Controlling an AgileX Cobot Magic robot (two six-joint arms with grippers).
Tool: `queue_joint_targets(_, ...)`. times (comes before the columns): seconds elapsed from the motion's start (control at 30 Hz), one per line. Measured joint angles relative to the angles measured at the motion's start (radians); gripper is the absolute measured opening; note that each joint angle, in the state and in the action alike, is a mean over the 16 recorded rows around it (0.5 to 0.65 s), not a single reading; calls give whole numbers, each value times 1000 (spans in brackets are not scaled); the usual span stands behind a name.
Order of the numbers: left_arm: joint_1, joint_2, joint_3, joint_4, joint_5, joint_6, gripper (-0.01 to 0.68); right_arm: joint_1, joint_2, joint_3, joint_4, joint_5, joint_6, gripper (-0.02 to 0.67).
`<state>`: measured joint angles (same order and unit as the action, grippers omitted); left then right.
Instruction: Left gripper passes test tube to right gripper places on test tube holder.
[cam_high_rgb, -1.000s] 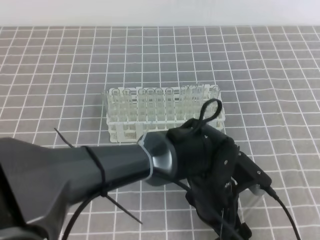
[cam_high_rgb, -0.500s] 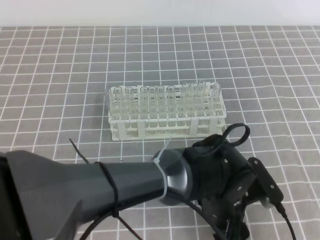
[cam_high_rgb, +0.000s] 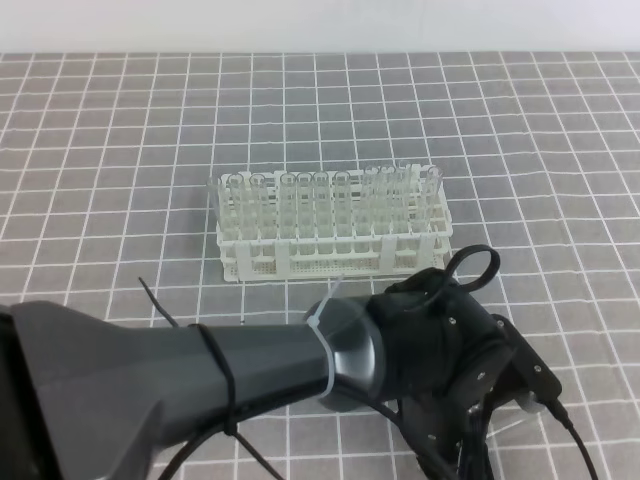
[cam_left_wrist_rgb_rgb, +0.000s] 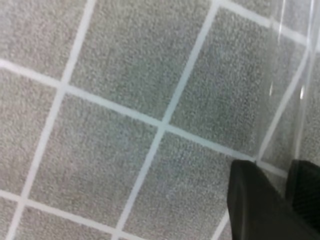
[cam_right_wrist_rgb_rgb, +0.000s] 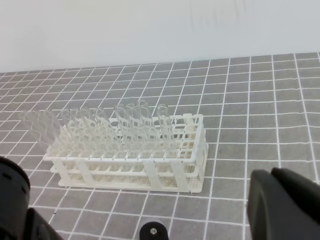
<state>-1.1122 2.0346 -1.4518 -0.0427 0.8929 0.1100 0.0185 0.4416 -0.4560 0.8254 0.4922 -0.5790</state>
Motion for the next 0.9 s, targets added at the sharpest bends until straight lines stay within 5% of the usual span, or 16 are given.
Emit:
queue_joint_targets(0.6,7,-133,-28,-6,12,8,5,0,0,0,10,23,17,-1)
queue_joint_targets(0.9,93,-321,68,-21,-66,11,5,0,25,-2,72,63,27,-1)
